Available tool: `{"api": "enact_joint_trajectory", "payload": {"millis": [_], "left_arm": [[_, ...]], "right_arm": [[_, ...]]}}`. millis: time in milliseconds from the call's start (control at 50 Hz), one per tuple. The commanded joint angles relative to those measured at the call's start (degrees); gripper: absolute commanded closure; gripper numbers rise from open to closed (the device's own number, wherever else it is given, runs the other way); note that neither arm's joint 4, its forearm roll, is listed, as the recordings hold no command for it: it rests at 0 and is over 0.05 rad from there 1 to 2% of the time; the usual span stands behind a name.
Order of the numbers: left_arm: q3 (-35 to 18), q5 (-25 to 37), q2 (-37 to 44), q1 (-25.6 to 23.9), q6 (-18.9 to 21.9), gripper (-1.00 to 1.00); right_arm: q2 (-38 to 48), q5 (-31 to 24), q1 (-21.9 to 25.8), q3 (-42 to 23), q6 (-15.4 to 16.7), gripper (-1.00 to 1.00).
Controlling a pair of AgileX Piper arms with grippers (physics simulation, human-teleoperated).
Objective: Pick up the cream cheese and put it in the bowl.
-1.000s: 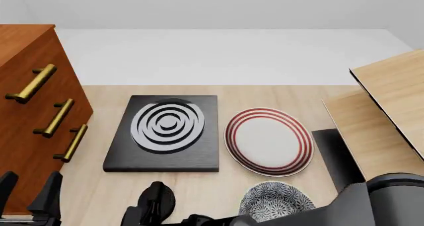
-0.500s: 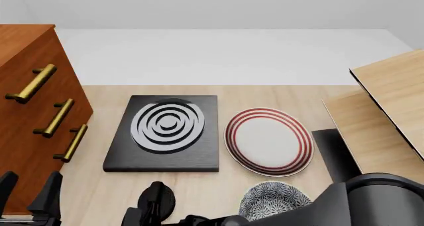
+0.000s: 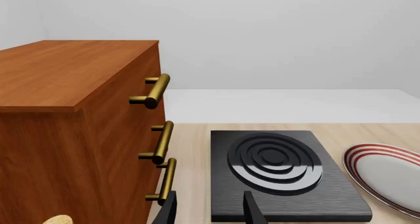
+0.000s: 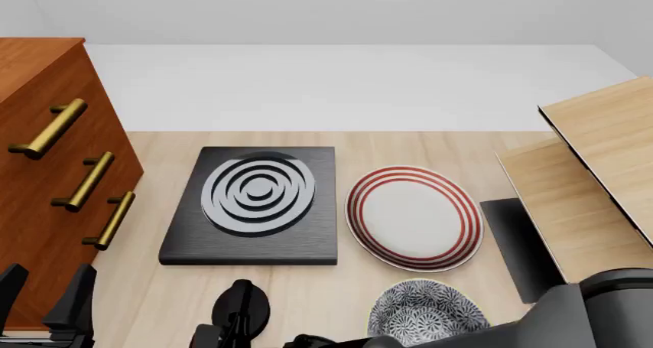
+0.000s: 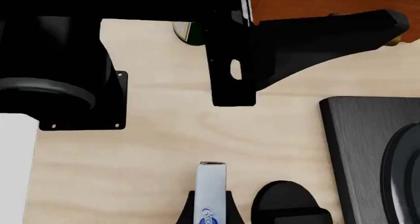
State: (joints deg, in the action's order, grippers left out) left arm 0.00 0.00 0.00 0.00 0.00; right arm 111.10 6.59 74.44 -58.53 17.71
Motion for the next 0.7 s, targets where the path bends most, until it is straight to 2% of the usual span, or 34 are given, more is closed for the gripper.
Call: {"api": "enact_joint_trajectory", "payload": {"millis": [20, 260, 520, 700], "left_arm": [[0.00, 0.00, 0.00, 0.00, 0.00, -1.00], [0.00, 0.00, 0.00, 0.00, 0.00, -1.00], [0.00, 0.00, 0.00, 0.00, 0.00, -1.00], [0.00, 0.00, 0.00, 0.00, 0.00, -1.00]], "right_arm": [[-4.97, -0.46, 0.48, 2.43, 0.00, 1.00], [-9.81, 0.13, -0.19, 5.84, -0.28, 1.00], [-21.66, 0.96, -1.98, 11.20, -1.78, 1.00], [-31.98, -0.10, -5.03, 14.72, -2.66, 1.00]]}}
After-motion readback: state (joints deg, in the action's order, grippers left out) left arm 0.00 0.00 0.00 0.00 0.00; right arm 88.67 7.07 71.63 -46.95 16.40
